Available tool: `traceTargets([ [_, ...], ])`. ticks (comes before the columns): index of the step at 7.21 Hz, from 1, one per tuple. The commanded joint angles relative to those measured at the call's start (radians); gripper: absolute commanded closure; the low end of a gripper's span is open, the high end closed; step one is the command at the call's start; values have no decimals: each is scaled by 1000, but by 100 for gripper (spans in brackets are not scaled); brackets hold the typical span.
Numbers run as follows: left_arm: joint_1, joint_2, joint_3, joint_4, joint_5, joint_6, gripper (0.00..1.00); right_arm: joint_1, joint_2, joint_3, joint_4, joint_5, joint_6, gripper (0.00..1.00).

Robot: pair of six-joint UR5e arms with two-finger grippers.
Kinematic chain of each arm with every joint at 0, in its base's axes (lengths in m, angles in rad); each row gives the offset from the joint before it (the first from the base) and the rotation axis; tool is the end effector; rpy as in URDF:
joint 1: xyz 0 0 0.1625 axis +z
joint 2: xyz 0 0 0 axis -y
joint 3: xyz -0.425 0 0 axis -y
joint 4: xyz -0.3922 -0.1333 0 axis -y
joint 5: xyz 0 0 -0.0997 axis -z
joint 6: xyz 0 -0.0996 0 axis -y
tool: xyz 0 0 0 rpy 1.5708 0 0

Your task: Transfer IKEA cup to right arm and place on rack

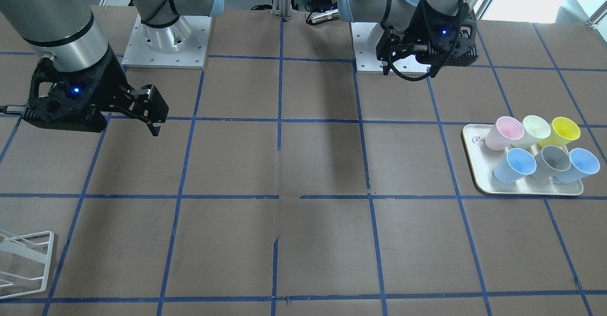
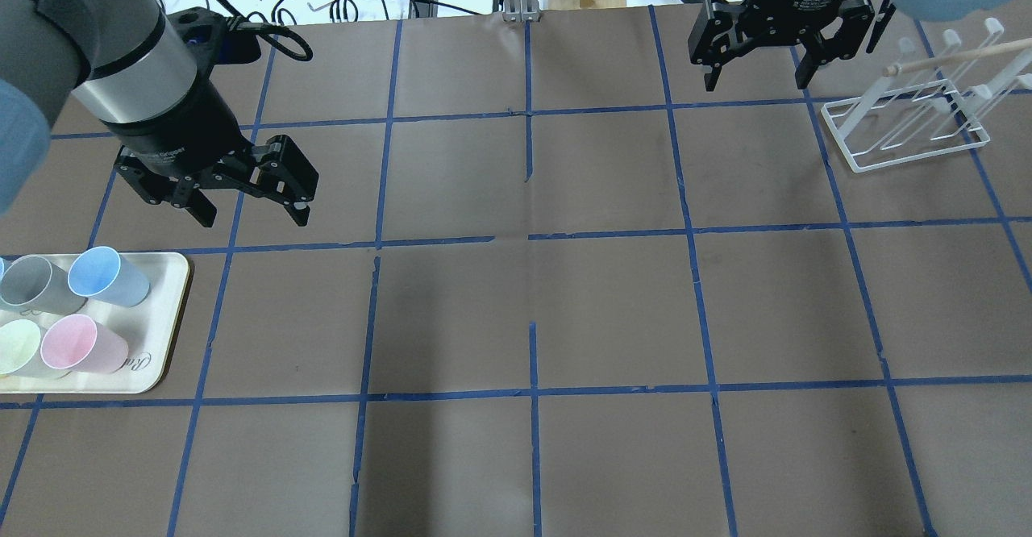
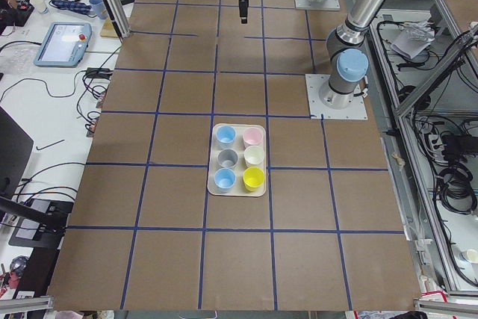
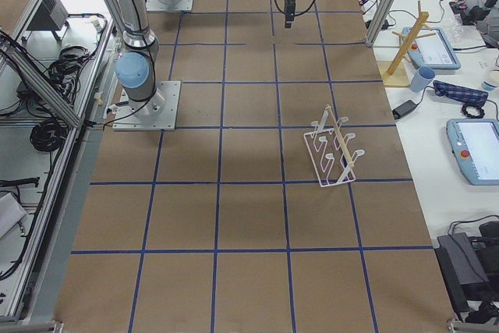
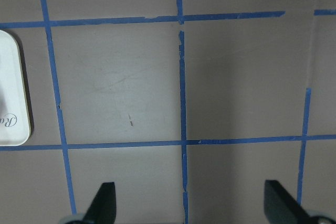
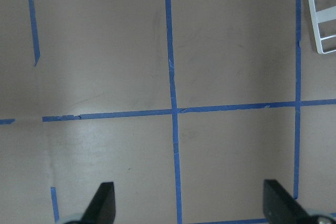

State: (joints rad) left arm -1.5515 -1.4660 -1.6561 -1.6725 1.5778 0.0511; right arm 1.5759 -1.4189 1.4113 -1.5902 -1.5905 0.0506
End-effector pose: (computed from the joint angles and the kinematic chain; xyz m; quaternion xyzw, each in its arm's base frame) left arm -0.1241 -0.4413 0.4854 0.0160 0.9990 0.0412 0.0021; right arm 0.1342 -0.5582 0.4887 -0.0229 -0.9996 0.0138 0.0095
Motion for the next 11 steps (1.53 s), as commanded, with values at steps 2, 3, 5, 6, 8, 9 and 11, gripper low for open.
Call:
traceTargets([
  [2, 48, -25, -4, 4, 94, 3, 0, 1, 0, 0, 1, 0, 0, 0],
  [3, 83, -25, -5, 5, 88, 6, 0, 0, 0, 0, -1, 1, 0, 0],
  [5, 148, -40, -5, 10, 84, 149, 0, 0, 0, 0, 1, 1, 0, 0],
  [6, 198, -57, -7, 67, 81, 232, 0, 0, 0, 0, -1, 1, 0, 0],
  [8, 333, -80, -7, 86, 80, 469, 0, 1, 2, 0, -1, 1, 0, 0],
  [9, 405, -101, -8, 108, 80, 575, 0, 0, 2, 0, -1, 1, 0, 0],
  [11, 548, -143, -30, 198, 77, 839, 0, 0, 2, 0, 1, 3, 0, 0],
])
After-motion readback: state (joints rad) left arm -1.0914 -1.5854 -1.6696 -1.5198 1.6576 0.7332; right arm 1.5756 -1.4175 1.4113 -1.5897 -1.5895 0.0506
